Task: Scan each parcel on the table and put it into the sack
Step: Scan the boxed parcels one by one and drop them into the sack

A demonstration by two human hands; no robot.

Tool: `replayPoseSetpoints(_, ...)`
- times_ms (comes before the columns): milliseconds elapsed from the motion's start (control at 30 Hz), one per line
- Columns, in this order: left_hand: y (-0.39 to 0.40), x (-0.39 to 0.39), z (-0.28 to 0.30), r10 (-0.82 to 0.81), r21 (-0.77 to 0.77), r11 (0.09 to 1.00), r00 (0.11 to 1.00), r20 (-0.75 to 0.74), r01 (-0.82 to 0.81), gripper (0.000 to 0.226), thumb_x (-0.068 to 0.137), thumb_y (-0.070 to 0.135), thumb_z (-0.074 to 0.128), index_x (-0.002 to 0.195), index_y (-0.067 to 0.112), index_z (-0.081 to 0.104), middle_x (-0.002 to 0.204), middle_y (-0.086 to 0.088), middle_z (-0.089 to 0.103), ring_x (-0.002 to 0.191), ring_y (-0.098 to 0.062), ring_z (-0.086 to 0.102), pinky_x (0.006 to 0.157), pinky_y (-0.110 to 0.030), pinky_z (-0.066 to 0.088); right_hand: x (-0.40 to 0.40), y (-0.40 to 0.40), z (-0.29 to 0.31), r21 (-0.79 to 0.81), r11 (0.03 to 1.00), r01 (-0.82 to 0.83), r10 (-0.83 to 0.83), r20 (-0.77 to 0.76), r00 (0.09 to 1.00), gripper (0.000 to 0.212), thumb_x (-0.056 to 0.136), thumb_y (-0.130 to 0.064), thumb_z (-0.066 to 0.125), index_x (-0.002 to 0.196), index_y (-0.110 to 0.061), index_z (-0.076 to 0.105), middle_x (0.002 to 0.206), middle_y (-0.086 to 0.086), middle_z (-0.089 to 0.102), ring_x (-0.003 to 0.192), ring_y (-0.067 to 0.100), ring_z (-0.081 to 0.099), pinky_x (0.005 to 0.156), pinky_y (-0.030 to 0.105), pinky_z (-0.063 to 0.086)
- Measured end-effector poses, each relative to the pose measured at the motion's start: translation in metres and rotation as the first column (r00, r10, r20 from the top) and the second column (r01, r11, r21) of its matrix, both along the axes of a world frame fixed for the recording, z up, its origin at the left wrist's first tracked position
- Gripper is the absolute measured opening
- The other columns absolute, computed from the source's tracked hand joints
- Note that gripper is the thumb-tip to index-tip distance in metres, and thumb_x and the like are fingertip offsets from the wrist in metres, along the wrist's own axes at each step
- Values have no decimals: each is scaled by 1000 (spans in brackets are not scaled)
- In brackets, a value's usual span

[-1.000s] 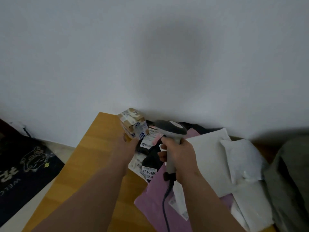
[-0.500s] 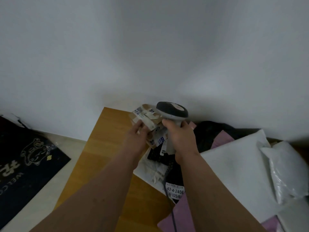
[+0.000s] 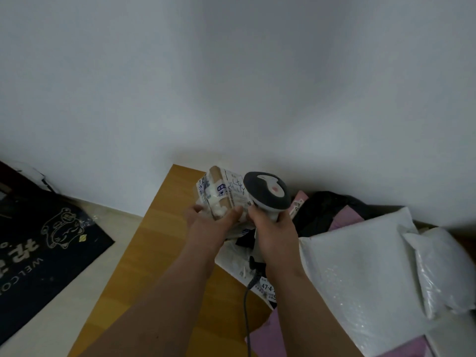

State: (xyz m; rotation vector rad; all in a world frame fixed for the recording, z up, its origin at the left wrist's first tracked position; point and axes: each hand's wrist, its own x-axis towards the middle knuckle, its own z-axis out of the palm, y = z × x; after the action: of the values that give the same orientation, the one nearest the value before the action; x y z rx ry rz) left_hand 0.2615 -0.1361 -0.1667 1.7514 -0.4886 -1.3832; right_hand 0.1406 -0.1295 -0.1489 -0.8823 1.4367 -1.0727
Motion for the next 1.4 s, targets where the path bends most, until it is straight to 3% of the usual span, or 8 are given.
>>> replayPoseSetpoints(100, 25, -3, 12, 34, -58, 998, 999, -21, -35, 72, 74, 29, 83, 123, 29, 30, 113, -7, 58, 96, -26, 66, 85, -45, 58, -8, 21, 11, -5, 1000, -18, 18, 20, 1000, 25, 89, -25, 70, 112, -31, 63, 102, -12, 71, 91, 1, 66, 66, 13, 52)
replayPoseSetpoints(200, 54, -13, 27, 78, -128, 988, 993, -94, -89, 63, 80, 22, 79, 128, 23, 37, 112, -10, 62, 87, -25, 71, 69, -35, 60, -30, 44, 21, 4, 998, 63, -63, 34, 997, 21, 87, -27, 72, 106, -33, 66, 101, -9, 72, 95, 11, 68, 80, 33, 58)
replayPoseSetpoints(300, 86, -31, 37, 101, -181, 974, 975, -201, -138, 61, 81, 17, 76, 130, 19, 42, 113, -14, 65, 80, -22, 74, 62, -30, 58, -59, 74, 33, 20, 995, 95, -96, 41, 995, 10, 88, -27, 71, 94, -33, 66, 96, -6, 72, 93, 15, 67, 80, 37, 55)
replayPoseSetpoints(533, 157, -88, 66, 19, -258, 962, 965, -263, -89, 52, 82, 16, 74, 125, 17, 46, 110, -8, 69, 80, -15, 74, 64, -28, 58, -112, 147, 66, -3, 995, 97, -97, 83, 992, 9, 89, -31, 69, 97, -29, 67, 97, -3, 73, 94, 17, 69, 75, 30, 52)
replayPoseSetpoints(767, 207, -122, 85, -113, -264, 962, 979, -170, 65, 55, 79, 29, 78, 129, 25, 53, 117, -2, 68, 107, -21, 65, 97, -46, 50, -151, 199, 93, -58, 988, 141, -138, 58, 989, 10, 88, -31, 69, 95, -25, 69, 93, -4, 74, 91, 14, 68, 73, 28, 49)
replayPoseSetpoints(933, 233, -132, 93, -172, -266, 957, 967, -188, 118, 45, 81, 16, 75, 122, 22, 57, 109, -4, 72, 104, -21, 65, 90, -40, 51, -164, 227, 102, -64, 984, 168, -162, 85, 983, 12, 88, -32, 70, 98, -24, 70, 94, -6, 75, 93, 13, 69, 75, 28, 50)
replayPoseSetpoints(1200, 252, -132, 99, -131, -313, 949, 953, -272, 40, 56, 81, 4, 73, 131, 16, 51, 114, -11, 70, 102, -24, 66, 92, -39, 52, -175, 263, 112, -78, 975, 207, -206, 24, 978, 4, 87, -27, 68, 90, -25, 66, 86, -1, 74, 88, 16, 70, 79, 33, 55)
replayPoseSetpoints(1400, 266, -123, 106, -155, -378, 924, 959, -236, 56, 61, 81, 5, 75, 134, 20, 50, 110, -2, 72, 105, -20, 66, 91, -41, 52, -174, 300, 119, 8, 993, 118, -117, -36, 992, 15, 87, -24, 66, 96, -11, 67, 74, 6, 68, 61, 16, 64, 64, 34, 54)
